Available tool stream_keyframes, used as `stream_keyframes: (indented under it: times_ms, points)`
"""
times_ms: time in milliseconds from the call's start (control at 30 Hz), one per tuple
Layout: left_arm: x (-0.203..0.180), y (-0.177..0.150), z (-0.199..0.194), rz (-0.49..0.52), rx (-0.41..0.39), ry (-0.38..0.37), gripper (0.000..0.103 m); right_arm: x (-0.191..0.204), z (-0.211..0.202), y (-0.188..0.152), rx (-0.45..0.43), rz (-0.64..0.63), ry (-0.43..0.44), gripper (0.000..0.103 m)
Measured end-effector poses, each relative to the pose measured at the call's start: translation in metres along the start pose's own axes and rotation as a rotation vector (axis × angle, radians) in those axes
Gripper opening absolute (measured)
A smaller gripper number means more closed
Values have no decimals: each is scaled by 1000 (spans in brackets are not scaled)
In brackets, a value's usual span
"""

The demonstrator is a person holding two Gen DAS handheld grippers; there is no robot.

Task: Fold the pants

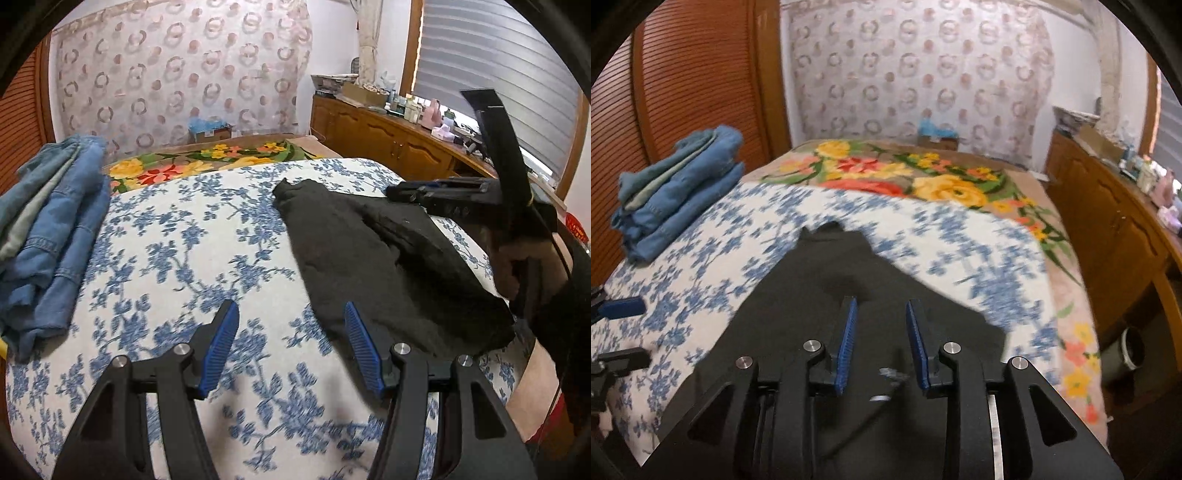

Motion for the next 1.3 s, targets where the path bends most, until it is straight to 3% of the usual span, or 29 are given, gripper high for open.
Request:
stream_keyframes:
  times_ms: [300,333,367,467,633,833,900,1033,1300]
  points:
    - [-15,-9,21,19,52,-12,59,18,32,-10,95,-38,-19,27]
    - [-16,-10,23,20,59,-9,59,16,34,-11,104,-35,-21,22]
    - [-17,-11,25,20,65,-9,59,13,34,-12,109,-34,-18,6]
    - [-19,-14,28,26,76,-7,59,5,26,-12,82,-25,-13,2]
    - [-19,-18,34,27,89,-3,59,-31,-6,-1,-13,45,-96,2]
    - [-20,-21,38,30,100,-3,59,-72,-11,0,0,128,-149,2]
    - [-21,-22,38,36,98,2,59,-79,-8,-2,12,145,-172,2]
    - [-22,-22,39,43,94,6,59,-84,-7,-12,20,151,-187,27]
    - [-23,-22,39,47,94,9,60,-72,-31,-45,11,125,-150,28]
Point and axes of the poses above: each gripper's, at about its wrist camera, not at the fingertips, and z roughly the way its jaws point, x to its left, y to its top, the point moved 1 cm from there along z, roughly the way its jaws point, and after that the axes turned 2 degrees about -y, right-handed, at the moved point
